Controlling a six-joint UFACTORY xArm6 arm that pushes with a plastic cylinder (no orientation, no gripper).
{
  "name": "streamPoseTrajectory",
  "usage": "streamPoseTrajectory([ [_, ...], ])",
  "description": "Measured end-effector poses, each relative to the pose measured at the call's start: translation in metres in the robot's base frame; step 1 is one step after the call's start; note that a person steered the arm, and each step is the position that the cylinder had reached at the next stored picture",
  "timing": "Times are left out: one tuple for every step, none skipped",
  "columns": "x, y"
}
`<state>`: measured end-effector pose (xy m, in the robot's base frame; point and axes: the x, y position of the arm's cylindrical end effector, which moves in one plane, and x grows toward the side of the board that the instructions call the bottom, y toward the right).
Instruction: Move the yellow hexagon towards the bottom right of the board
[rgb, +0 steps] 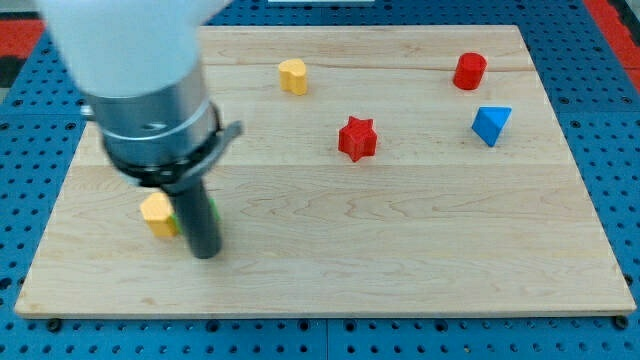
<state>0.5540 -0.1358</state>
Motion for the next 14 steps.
streamPoseTrajectory([
  [0.002, -0.030],
  [-0.005, -0.040],
  [-0.006, -0.078],
  [-0.023, -0.089],
  [-0.057, -0.076],
  [-0.071, -0.047],
  [-0.071, 0.009],
  [-0.071, 0.052],
  [-0.080, 0.040],
  [-0.107, 0.052],
  [-0.112, 0.077],
  [-0.064, 0.100],
  [-0.059, 0.169],
  [-0.037, 0.221],
])
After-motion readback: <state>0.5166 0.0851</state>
